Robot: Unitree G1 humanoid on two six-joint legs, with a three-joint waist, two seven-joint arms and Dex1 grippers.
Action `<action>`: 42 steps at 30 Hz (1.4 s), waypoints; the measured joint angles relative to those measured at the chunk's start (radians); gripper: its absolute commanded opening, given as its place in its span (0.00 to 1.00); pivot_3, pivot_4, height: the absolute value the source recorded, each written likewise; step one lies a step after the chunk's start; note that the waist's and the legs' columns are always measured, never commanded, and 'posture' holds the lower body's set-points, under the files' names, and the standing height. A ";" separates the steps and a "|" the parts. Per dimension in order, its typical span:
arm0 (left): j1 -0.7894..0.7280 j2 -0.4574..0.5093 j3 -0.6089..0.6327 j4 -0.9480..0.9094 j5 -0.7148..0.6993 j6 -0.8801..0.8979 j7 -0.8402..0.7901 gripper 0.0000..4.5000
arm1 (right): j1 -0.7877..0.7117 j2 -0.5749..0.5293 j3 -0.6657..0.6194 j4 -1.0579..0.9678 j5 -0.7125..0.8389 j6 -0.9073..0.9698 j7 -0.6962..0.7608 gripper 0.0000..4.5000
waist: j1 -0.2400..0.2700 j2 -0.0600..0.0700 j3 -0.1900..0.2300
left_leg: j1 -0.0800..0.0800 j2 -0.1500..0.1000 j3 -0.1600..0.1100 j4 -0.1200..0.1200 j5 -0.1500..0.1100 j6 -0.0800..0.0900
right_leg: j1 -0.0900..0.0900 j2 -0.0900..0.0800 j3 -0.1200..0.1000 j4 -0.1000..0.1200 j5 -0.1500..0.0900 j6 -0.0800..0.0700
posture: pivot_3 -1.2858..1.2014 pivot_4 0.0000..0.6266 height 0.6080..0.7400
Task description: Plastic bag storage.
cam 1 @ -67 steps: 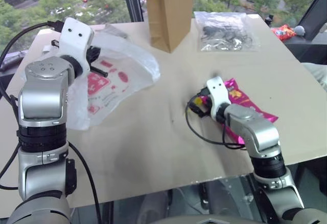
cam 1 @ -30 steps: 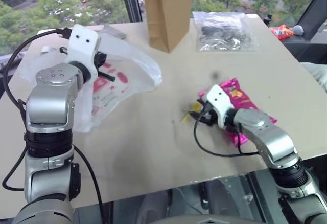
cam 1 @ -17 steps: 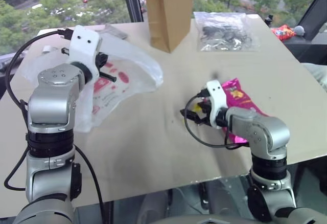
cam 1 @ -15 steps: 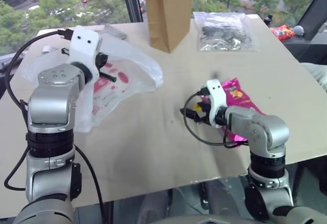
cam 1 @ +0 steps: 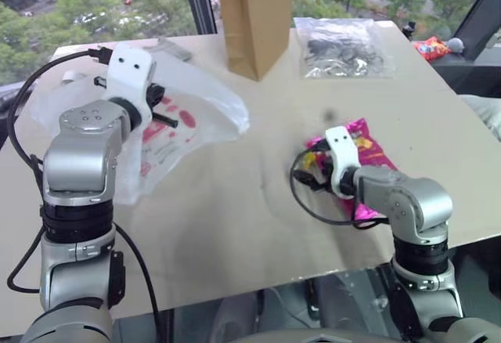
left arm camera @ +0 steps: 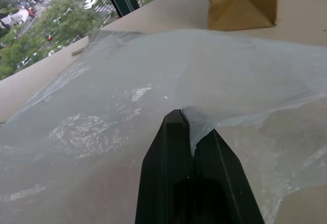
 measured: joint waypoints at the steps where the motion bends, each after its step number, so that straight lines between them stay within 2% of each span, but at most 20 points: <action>1: 0.000 -0.001 0.000 -0.001 0.000 0.000 0.000 0.00 | 0.000 0.002 0.009 0.008 -0.002 -0.008 -0.003 0.99 | -0.001 0.000 0.000 | 0.000 0.000 0.000 0.000 0.000 0.000 | 0.000 0.000 0.000 0.000 0.000 0.000 | 0.52 0.24 1.00; 10: 0.000 -0.001 0.000 -0.001 -0.001 0.003 0.005 0.00 | -0.010 0.009 0.049 0.089 -0.037 -0.126 -0.027 0.99 | -0.008 0.000 0.000 | 0.000 0.000 -0.001 0.000 0.000 0.000 | 0.000 0.000 0.000 0.000 0.000 0.000 | 0.52 0.24 1.00; 11: 0.000 -0.001 0.000 -0.001 -0.001 0.003 0.007 0.00 | -0.010 0.003 0.065 0.099 -0.041 -0.147 -0.026 0.88 | -0.010 0.000 0.000 | 0.000 0.000 -0.001 0.000 0.000 0.000 | 0.000 0.000 0.000 0.000 0.000 0.000 | 0.52 0.24 1.00; 13: 0.000 -0.001 0.000 -0.003 -0.001 0.005 0.010 0.00 | -0.008 -0.011 0.091 0.120 -0.052 -0.181 -0.025 0.72 | -0.012 0.000 0.000 | 0.000 0.000 0.000 0.000 0.000 0.000 | 0.000 0.000 0.000 0.000 0.000 0.000 | 0.52 0.24 1.00; 17: 0.000 -0.001 0.001 -0.005 -0.002 0.006 0.018 0.00 | 0.003 -0.076 0.178 0.155 -0.104 -0.307 -0.001 0.46 | -0.014 0.000 0.000 | 0.000 0.000 0.000 0.000 0.000 0.000 | 0.000 0.000 0.000 0.000 0.000 0.000 | 0.52 0.24 1.00; 20: -0.001 -0.001 0.001 -0.005 -0.006 0.007 0.019 0.00 | 0.013 -0.126 0.228 0.160 -0.134 -0.383 0.026 0.16 | -0.015 0.000 0.000 | 0.000 0.000 0.000 0.000 0.000 0.000 | 0.000 0.000 0.000 -0.001 0.000 0.000 | 0.52 0.24 1.00; 22: -0.001 -0.001 0.002 -0.005 -0.012 0.008 0.019 0.00 | 0.022 -0.147 0.250 0.161 -0.147 -0.425 0.049 0.01 | -0.015 0.000 0.000 | 0.000 0.000 0.000 0.000 0.000 0.000 | 0.000 0.000 0.000 -0.001 0.000 0.000 | 0.52 0.24 1.00; 30: -0.020 -0.030 0.030 -0.005 -0.058 0.030 0.020 0.00 | 0.031 -0.151 0.239 0.155 -0.143 -0.537 0.118 0.01 | -0.014 0.000 0.000 | -0.001 0.001 -0.001 0.000 0.000 0.000 | 0.000 0.000 0.000 -0.001 0.000 0.000 | 0.52 0.24 1.00; 34: -0.070 -0.072 0.074 -0.008 -0.109 0.086 0.024 0.00 | 0.008 -0.130 0.210 0.122 -0.086 -0.569 0.187 0.01 | -0.014 0.000 0.000 | -0.001 0.001 -0.001 0.000 0.000 0.000 | 0.000 0.000 0.000 -0.001 0.000 0.000 | 0.52 0.24 1.00; 38: -0.102 -0.111 0.105 -0.042 -0.189 0.152 0.012 0.00 | -0.094 -0.073 0.215 0.127 -0.049 -0.572 0.232 0.01 | -0.018 0.000 0.000 | 0.000 0.002 -0.001 0.000 0.000 0.000 | 0.000 0.001 -0.001 0.000 0.000 0.000 | 0.52 0.24 1.00; 42: -0.121 -0.120 0.115 -0.108 -0.262 0.223 0.002 0.00 | -0.248 0.028 0.273 0.317 -0.074 -0.613 0.244 0.01 | -0.021 0.000 0.000 | 0.000 0.002 -0.001 0.000 0.001 -0.001 | 0.000 0.001 0.000 0.000 0.000 0.000 | 0.52 0.24 1.00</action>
